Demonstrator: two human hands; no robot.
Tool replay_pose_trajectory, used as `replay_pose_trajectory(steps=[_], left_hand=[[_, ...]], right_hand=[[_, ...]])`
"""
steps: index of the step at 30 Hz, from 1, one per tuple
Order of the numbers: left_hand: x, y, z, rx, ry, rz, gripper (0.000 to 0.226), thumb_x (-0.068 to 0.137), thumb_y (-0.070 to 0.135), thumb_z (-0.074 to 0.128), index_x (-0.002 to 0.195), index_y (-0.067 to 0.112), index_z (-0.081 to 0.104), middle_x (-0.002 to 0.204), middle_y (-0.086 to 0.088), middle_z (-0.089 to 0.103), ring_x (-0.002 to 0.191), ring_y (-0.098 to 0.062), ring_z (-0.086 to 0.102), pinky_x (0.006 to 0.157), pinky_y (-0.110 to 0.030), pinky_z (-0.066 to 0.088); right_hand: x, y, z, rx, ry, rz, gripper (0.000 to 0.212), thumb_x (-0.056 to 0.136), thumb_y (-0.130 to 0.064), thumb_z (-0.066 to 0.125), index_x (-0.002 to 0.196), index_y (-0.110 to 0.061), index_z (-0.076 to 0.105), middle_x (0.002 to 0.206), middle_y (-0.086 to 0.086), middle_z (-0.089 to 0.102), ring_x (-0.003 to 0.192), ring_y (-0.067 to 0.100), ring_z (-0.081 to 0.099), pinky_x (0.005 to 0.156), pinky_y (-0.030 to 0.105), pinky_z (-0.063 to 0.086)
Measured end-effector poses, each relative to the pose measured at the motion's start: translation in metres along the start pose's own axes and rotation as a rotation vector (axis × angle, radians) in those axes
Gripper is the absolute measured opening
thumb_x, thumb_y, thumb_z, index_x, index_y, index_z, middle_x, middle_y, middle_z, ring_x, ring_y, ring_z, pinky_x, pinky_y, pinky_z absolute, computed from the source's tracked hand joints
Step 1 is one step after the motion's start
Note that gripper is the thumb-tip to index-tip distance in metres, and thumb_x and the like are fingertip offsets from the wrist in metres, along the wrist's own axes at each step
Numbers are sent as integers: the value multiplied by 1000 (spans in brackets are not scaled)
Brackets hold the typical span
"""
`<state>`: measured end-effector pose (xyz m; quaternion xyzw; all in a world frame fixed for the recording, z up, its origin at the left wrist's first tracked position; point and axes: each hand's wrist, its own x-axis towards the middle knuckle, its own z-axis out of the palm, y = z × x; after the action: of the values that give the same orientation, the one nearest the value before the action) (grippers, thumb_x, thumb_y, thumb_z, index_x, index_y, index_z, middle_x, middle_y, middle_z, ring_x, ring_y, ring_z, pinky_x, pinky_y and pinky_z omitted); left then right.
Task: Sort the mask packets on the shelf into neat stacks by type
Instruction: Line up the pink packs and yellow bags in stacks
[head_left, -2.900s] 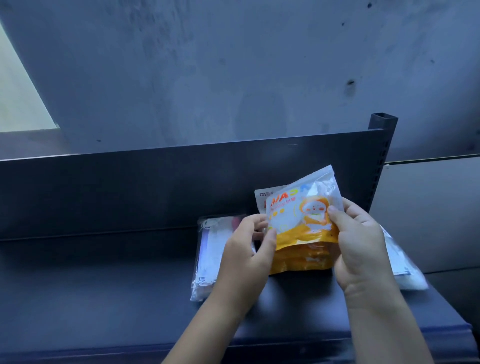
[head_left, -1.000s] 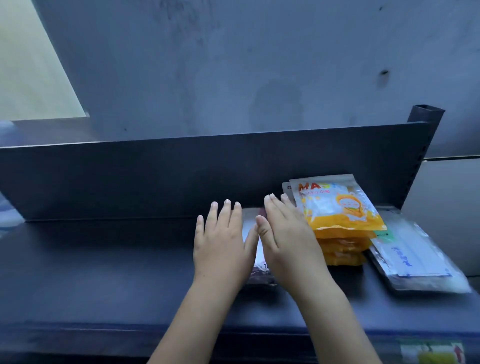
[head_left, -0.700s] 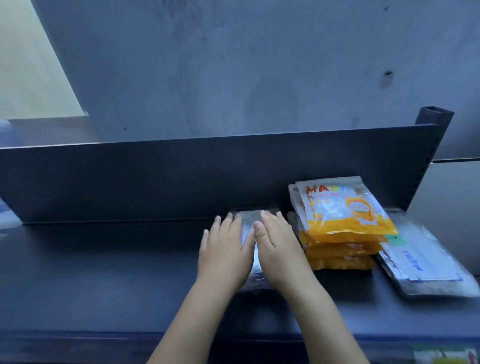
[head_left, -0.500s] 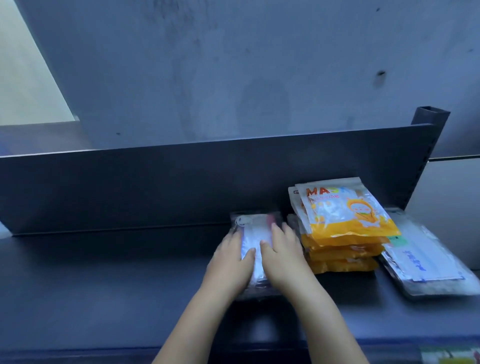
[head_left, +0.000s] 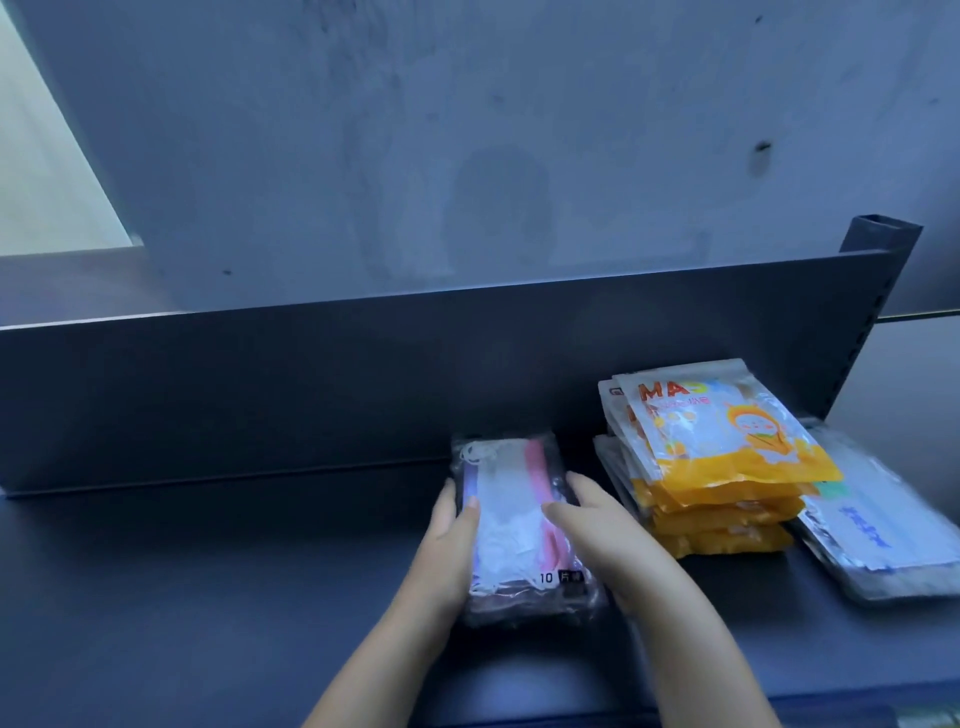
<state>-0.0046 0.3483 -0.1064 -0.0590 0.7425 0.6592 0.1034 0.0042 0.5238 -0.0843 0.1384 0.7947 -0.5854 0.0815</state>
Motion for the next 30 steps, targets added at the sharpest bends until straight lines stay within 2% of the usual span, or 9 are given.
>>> replay_pose_trajectory(steps=[5, 8, 11, 15, 19, 21, 23, 26, 30], left_hand=[[1, -10, -16, -133, 42, 7, 62, 109, 32, 46, 164, 29, 18, 165, 16, 26, 144, -6, 38, 118, -29, 34], [3, -8, -19, -212, 22, 9, 60, 110, 28, 45, 164, 23, 20, 161, 13, 32, 136, -6, 44, 102, -20, 43], [7, -10, -20, -239, -19, 9, 57, 109, 31, 47, 161, 28, 25, 159, 12, 41, 138, -9, 50, 114, -30, 41], [8, -11, -28, -249, -44, 8, 60, 108, 33, 49, 163, 26, 24, 161, 10, 40, 141, -11, 49, 120, -38, 37], [8, -9, -35, -225, -57, 2, 62, 108, 28, 50, 163, 24, 23, 160, 9, 40, 130, -10, 55, 95, -20, 49], [8, -6, -38, -223, -52, -1, 63, 107, 25, 52, 163, 22, 22, 159, 7, 42, 125, -11, 59, 89, -19, 52], [11, -7, -42, -206, -23, -18, 61, 107, 24, 52, 162, 22, 27, 157, 6, 46, 125, -11, 61, 97, -26, 54], [10, -10, -42, -124, -19, -2, 58, 103, 34, 51, 158, 35, 36, 159, 14, 47, 139, -7, 52, 120, -40, 38], [4, -8, -41, -107, 9, -6, 59, 107, 28, 50, 162, 31, 28, 163, 19, 34, 146, -5, 40, 122, -32, 29]], right_hand=[[-2, 7, 12, 138, 41, -80, 75, 106, -52, 44, 166, -32, 3, 173, -9, 12, 158, 15, 15, 124, 39, 19], [-1, 10, 20, 246, 70, -53, 69, 106, -55, 39, 165, -32, 12, 172, -8, 17, 157, 18, 19, 125, 43, 20], [-1, 8, 30, 382, 88, -33, 63, 107, -48, 44, 163, -28, 26, 168, -9, 29, 153, 14, 29, 122, 38, 24], [-5, 4, 37, 350, -3, -54, 62, 108, -40, 46, 164, -29, 21, 161, -19, 29, 143, 2, 29, 113, 29, 25], [-2, 12, 30, 269, -4, -68, 67, 107, -43, 46, 165, -29, 16, 171, -12, 18, 156, 10, 20, 119, 30, 20], [-2, 10, 33, 251, -2, -82, 68, 108, -42, 46, 166, -30, 12, 172, -11, 15, 157, 11, 17, 121, 32, 19], [-3, 5, 40, 231, -22, -86, 70, 108, -42, 46, 166, -30, 9, 172, -11, 12, 157, 10, 15, 124, 34, 16], [-1, 5, 50, 168, -42, -116, 74, 107, -44, 47, 166, -29, 4, 173, -12, 4, 158, 7, 9, 129, 36, 12], [0, 4, 48, 176, -36, -102, 74, 107, -44, 47, 166, -29, 5, 173, -13, 6, 158, 8, 10, 127, 35, 14]])
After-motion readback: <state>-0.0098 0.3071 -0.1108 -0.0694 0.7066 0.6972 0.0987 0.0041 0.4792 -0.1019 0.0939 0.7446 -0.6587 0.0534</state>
